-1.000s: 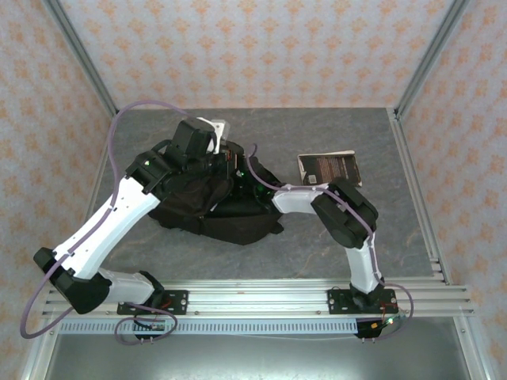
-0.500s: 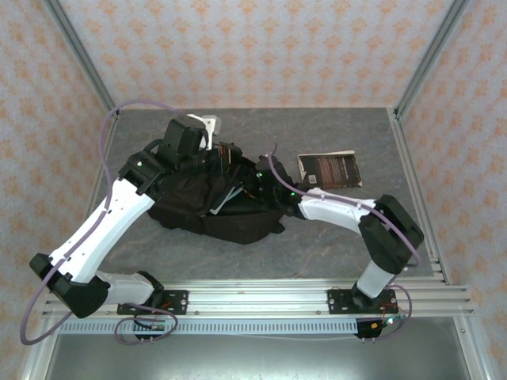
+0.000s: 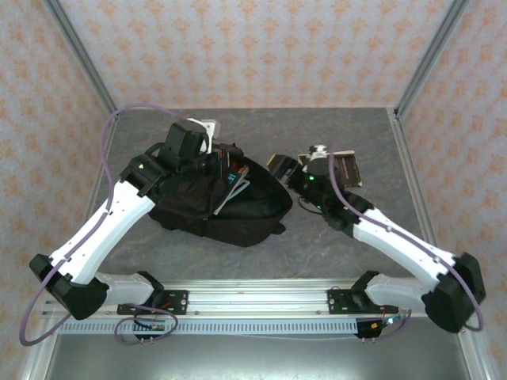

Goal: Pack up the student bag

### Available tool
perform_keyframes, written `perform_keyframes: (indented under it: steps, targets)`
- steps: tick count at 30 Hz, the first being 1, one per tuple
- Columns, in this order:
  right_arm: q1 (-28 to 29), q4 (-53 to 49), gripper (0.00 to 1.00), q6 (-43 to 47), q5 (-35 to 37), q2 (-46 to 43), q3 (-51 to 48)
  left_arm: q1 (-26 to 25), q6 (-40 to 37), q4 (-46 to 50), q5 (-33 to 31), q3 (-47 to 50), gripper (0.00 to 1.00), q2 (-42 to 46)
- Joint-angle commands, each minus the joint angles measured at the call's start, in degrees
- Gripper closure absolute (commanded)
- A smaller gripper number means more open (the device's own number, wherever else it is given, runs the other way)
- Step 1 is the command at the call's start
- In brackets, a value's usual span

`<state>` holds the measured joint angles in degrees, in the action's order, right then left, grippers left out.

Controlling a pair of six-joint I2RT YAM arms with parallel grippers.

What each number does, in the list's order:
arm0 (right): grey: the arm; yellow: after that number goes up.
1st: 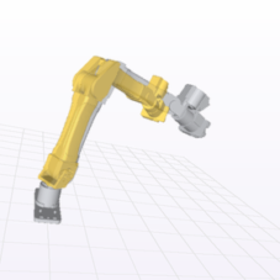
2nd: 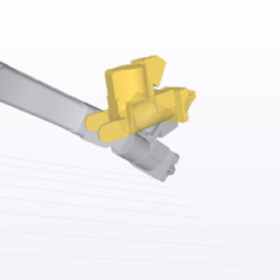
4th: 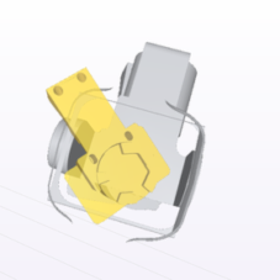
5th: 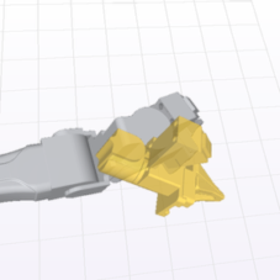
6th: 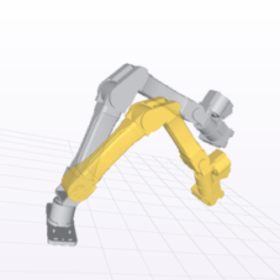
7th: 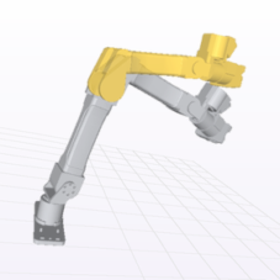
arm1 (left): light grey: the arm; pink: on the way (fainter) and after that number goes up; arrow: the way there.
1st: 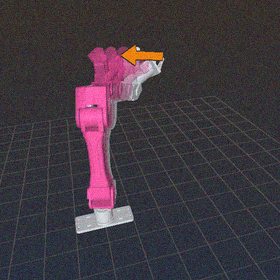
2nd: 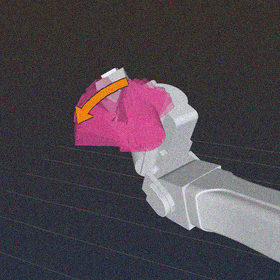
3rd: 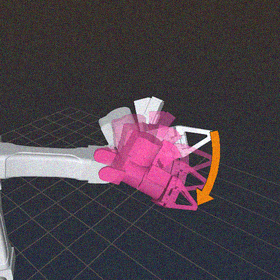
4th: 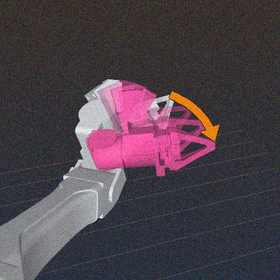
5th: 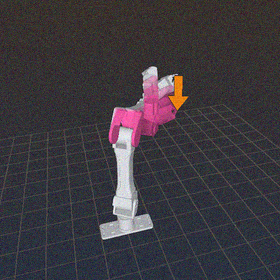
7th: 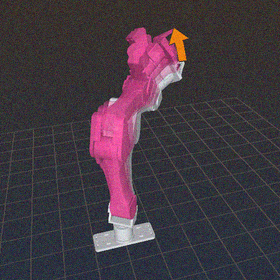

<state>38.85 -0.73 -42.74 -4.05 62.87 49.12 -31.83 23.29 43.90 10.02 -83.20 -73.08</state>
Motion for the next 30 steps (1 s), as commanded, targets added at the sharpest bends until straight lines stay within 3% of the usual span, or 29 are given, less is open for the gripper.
perform_keyframes:
  steps: [1, 4, 6, 10, 12, 18, 21, 24, 26, 30]
  targets:
    - [-3.78, -12.61, 0.18, 6.56, 11.22, -1.88, 1.63, 0.20, 2.75, -4.74, -0.54, 0.90, 1.00, -2.04]
    - [-11.82, -18.66, 0.16, 5.77, 15.78, 1.28, 4.77, 0.19, 9.36, -6.64, 1.11, 2.66, 1.00, -6.13]
    - [-17.29, -18.13, 0.16, 4.93, 13.92, 4.46, 6.56, 0.22, 12.82, -8.65, 2.55, 3.43, 1.00, -8.82]
    - [-23.64, -21.18, 0.15, 8.15, 17.26, 20.31, 18.96, 0.50, 13.98, -7.82, 3.13, 0.77, 1.00, -14.33]
    - [-25.29, -24.30, 0.15, 11.22, 18.37, 29.88, 27.99, 1.28, 14.43, -7.64, 4.59, 0.70, 1.00, -15.33]
    - [-31.71, -40.24, 0.15, 19.87, 8.41, 59.27, 63.22, 2.66, 13.41, -7.04, 4.67, 2.91, 1.00, -13.33]
    - [-33.24, -45.79, 0.13, 22.11, 4.72, 69.30, 76.72, 3.06, 12.48, -5.58, 2.05, 3.08, 1.00, -12.48]
    - [-34.30, -53.06, 0.13, 23.14, 4.72, 78.25, 89.04, 3.79, 12.42, -5.51, 3.54, 3.14, 1.00, -12.94]
    - [-35.18, -56.24, 0.12, 22.40, 4.57, 81.89, 93.06, 4.37, 12.00, -4.89, 3.87, 2.71, 1.00, -13.34]
    - [-36.91, -54.53, 0.12, 20.29, 2.25, 82.31, 88.46, 6.18, 12.72, -6.01, 5.20, 3.28, 1.00, -12.98]
